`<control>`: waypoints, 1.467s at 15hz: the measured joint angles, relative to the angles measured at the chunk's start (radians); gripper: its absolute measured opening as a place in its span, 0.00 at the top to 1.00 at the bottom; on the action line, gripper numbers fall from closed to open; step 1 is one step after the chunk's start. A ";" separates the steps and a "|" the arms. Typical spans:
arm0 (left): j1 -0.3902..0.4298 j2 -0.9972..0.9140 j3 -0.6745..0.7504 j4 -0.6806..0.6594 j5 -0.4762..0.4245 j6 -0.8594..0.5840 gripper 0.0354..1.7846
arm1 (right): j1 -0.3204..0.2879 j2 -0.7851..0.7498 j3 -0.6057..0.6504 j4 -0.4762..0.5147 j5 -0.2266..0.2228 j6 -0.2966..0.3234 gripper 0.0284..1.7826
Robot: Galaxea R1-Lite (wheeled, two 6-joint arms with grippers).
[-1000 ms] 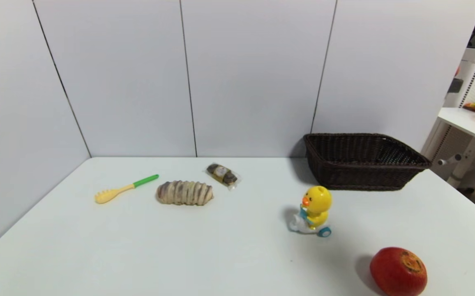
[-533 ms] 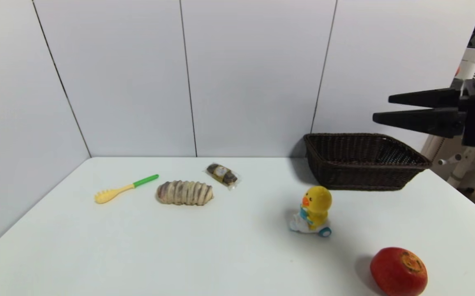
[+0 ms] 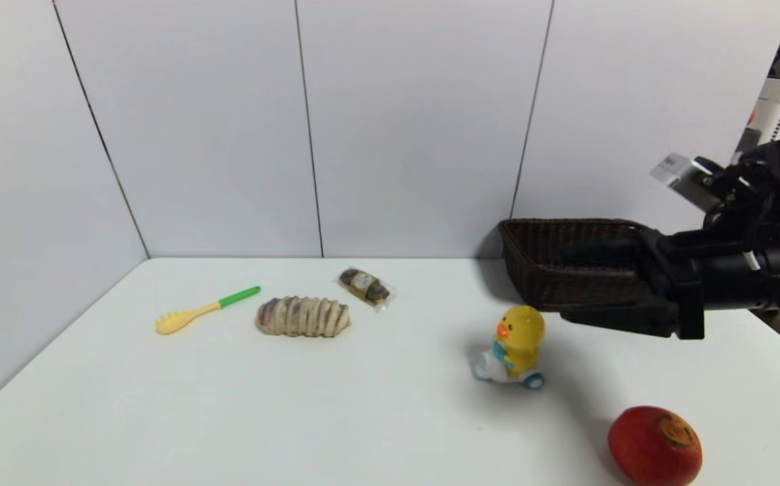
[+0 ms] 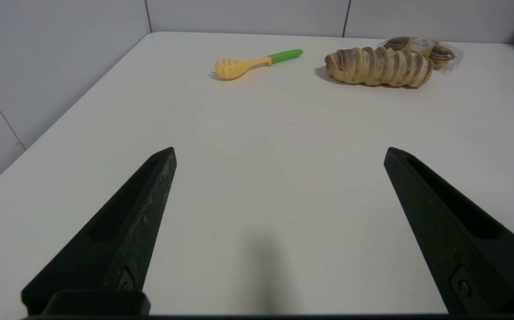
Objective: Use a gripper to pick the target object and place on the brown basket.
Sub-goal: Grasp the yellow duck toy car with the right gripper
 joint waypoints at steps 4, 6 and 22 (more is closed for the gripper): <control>0.000 0.000 0.000 0.000 0.000 0.000 0.06 | -0.003 0.126 0.036 -0.168 0.014 -0.016 0.05; 0.000 0.000 0.000 0.000 0.000 0.000 0.06 | -0.004 0.190 0.056 -0.271 0.014 -0.015 0.05; 0.000 0.000 0.000 0.001 0.000 0.000 0.06 | -0.011 0.402 0.233 -0.651 0.014 -0.103 0.05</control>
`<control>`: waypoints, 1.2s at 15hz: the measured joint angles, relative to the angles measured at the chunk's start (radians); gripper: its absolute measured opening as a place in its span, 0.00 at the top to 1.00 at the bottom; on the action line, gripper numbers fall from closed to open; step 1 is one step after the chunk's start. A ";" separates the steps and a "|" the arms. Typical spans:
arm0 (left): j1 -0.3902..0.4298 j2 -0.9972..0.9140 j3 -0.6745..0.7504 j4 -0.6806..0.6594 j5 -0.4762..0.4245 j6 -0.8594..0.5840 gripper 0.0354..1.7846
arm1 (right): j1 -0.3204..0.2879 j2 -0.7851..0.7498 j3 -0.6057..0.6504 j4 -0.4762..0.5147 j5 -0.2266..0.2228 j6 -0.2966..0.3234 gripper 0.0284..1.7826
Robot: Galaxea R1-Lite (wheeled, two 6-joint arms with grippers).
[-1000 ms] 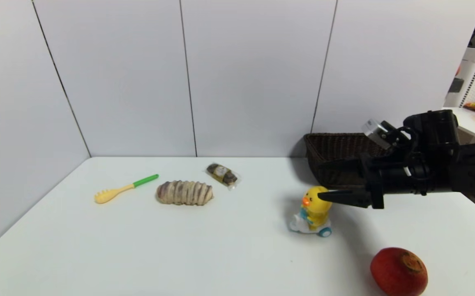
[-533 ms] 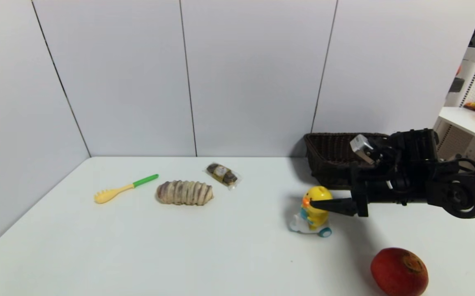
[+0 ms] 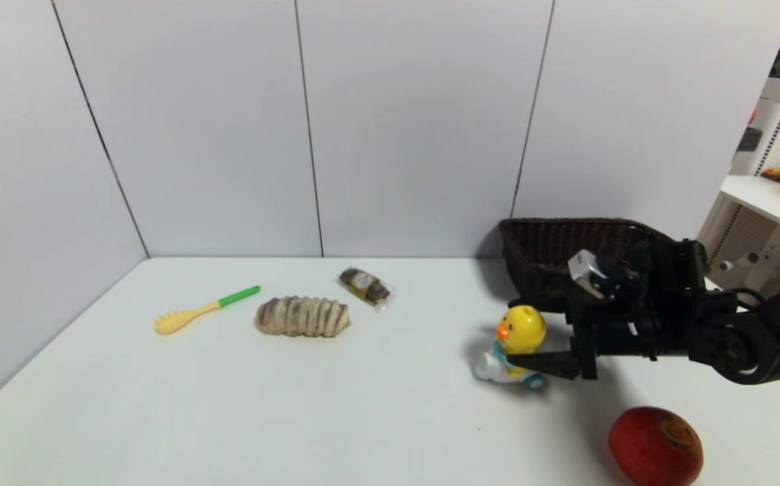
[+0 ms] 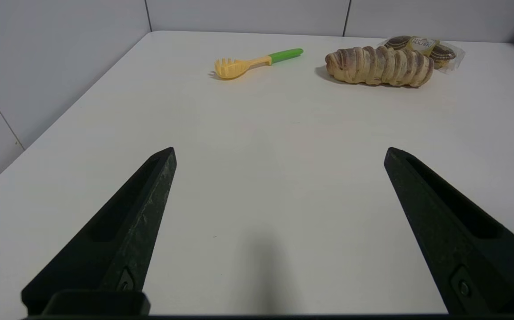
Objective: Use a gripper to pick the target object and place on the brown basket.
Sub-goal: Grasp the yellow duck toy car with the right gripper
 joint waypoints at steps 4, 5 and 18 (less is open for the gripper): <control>0.000 0.000 0.000 0.000 0.000 -0.001 0.06 | 0.003 0.036 -0.006 -0.001 -0.002 -0.014 0.05; 0.000 0.000 0.000 0.000 0.000 0.000 0.06 | 0.003 0.042 -0.009 0.000 -0.003 -0.014 0.05; 0.000 0.000 0.000 0.000 0.000 0.000 0.06 | 0.053 0.085 -0.059 0.010 -0.004 0.000 0.05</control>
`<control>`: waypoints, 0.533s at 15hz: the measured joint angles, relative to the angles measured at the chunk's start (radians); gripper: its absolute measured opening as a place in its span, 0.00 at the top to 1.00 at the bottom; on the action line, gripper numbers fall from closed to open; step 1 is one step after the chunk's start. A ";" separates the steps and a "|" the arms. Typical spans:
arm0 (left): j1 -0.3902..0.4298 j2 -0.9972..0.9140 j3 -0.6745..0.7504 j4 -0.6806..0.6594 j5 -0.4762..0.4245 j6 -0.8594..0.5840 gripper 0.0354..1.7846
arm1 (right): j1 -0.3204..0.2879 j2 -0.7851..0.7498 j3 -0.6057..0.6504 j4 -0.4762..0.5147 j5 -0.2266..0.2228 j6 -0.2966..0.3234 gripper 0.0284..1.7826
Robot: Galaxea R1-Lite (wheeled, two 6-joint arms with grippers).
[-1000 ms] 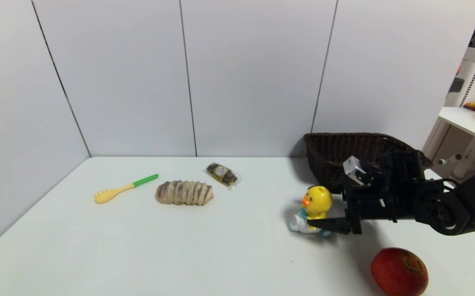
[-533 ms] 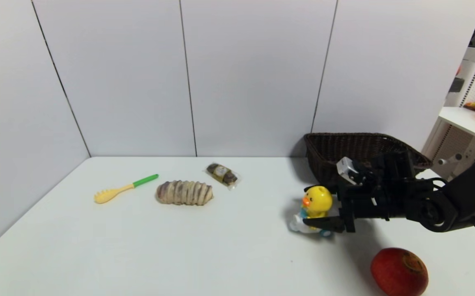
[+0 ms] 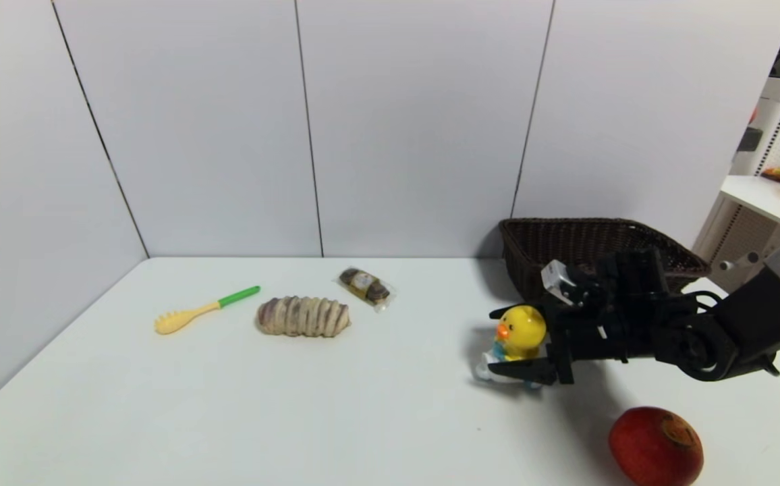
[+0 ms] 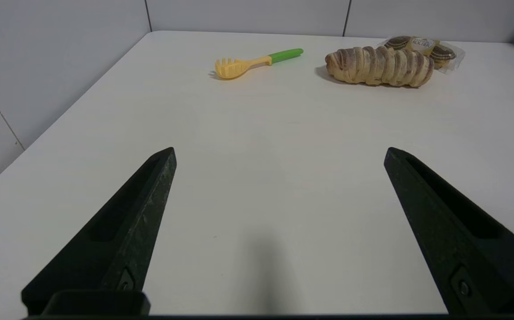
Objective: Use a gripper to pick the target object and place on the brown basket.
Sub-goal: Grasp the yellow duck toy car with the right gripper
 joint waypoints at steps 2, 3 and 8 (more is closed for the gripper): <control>0.000 0.000 0.000 0.000 0.000 0.000 0.06 | 0.005 0.003 0.000 0.000 -0.001 0.000 0.05; 0.000 0.000 0.000 0.000 0.000 0.000 0.06 | 0.006 0.005 0.000 0.000 -0.002 0.000 0.05; 0.000 0.000 0.000 0.000 0.001 0.000 0.06 | 0.008 0.011 -0.001 0.000 -0.002 0.000 0.05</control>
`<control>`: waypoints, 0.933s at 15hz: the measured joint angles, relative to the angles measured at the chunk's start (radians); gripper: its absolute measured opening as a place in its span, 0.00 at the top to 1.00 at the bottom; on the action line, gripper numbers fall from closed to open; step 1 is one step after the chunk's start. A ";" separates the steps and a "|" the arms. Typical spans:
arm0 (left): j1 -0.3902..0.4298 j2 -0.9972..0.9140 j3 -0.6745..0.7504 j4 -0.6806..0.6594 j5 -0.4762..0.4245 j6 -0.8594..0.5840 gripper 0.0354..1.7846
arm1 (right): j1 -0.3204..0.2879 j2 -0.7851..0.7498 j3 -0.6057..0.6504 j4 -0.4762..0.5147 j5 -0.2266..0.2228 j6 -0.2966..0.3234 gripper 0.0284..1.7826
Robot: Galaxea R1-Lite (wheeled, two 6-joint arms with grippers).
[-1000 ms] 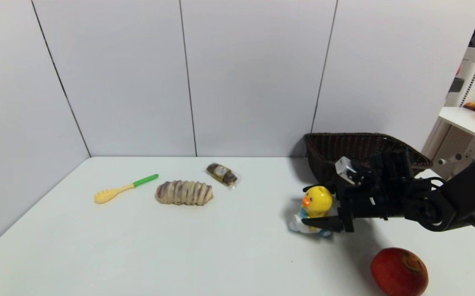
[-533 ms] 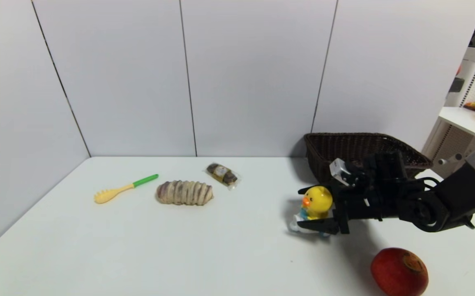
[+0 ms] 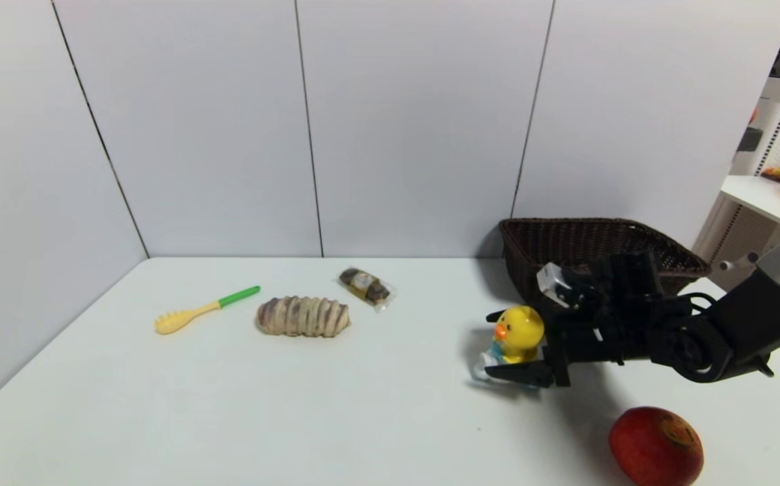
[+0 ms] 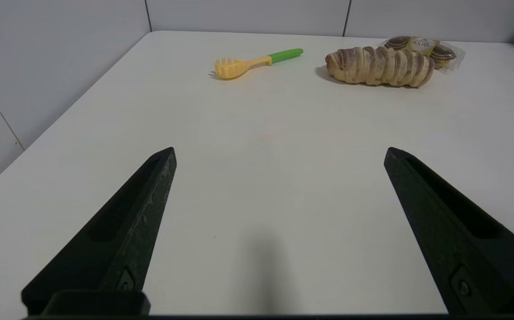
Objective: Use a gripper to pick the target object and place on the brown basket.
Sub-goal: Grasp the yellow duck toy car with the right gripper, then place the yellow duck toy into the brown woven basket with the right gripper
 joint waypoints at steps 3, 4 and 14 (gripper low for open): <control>0.000 0.000 0.000 0.000 0.000 0.000 0.06 | 0.001 0.001 0.000 0.002 0.001 0.001 0.28; 0.000 0.000 0.000 0.000 0.000 0.000 0.06 | 0.002 0.001 0.001 0.002 0.002 0.001 0.37; 0.000 0.000 0.000 0.000 0.000 0.000 0.06 | 0.005 -0.027 0.000 0.011 0.002 0.007 0.62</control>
